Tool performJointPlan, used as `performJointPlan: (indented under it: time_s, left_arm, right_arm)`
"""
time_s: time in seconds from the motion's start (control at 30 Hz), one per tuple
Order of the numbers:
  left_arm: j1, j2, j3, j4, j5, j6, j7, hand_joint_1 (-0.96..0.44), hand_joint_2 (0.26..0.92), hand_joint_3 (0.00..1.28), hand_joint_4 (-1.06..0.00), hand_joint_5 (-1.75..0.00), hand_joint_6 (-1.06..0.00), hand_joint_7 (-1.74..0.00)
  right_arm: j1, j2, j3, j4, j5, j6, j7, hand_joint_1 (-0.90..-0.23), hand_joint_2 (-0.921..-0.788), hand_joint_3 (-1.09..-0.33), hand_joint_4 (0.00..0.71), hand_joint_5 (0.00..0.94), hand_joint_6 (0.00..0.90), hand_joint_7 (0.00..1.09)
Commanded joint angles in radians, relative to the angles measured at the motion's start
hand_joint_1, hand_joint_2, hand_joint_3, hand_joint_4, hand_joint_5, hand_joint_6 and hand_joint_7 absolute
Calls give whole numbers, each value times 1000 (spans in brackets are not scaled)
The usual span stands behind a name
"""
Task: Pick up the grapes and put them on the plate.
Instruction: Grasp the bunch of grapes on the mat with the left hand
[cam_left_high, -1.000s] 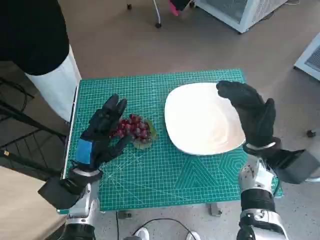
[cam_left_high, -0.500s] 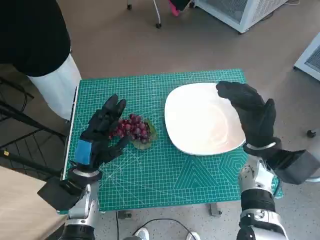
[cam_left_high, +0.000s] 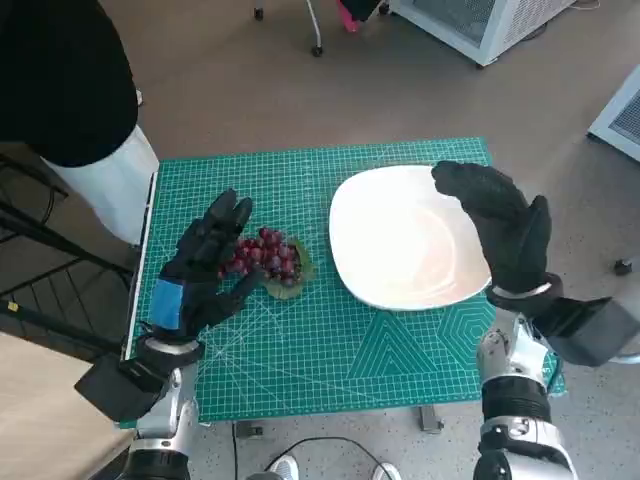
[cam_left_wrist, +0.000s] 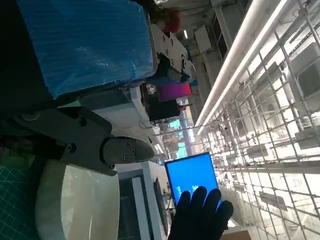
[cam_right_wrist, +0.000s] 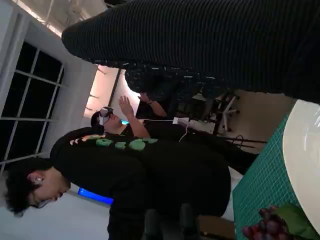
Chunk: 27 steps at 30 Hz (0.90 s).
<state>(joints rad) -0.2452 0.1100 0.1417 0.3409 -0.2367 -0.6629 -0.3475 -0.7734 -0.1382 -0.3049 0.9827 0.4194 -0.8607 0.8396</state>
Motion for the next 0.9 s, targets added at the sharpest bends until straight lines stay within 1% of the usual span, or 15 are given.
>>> performJointPlan:
  time_s: [0.03, 0.7, 0.9]
  left_arm:
    - [10, -2, 0, -9, 4, -5, 7, -137, 921, 225, -365, -1, -422, -19]
    - [3, 2, -5, -5, 17, -3, 21, -128, 921, 222, -368, -1, -426, -17]
    - [-3, 20, -3, -18, 41, 9, 39, -134, 921, 216, -368, -1, -427, -16]
  right_arm:
    - [1, -6, -2, 9, 0, 9, 10, -602, -921, -591, 314, 0, 367, 4]
    - [4, -10, -1, 1, 3, 29, 9, -597, -921, -582, 311, 0, 377, 7]
    - [0, -9, -1, 1, 1, 30, 5, -604, -921, -580, 311, 0, 378, 7]
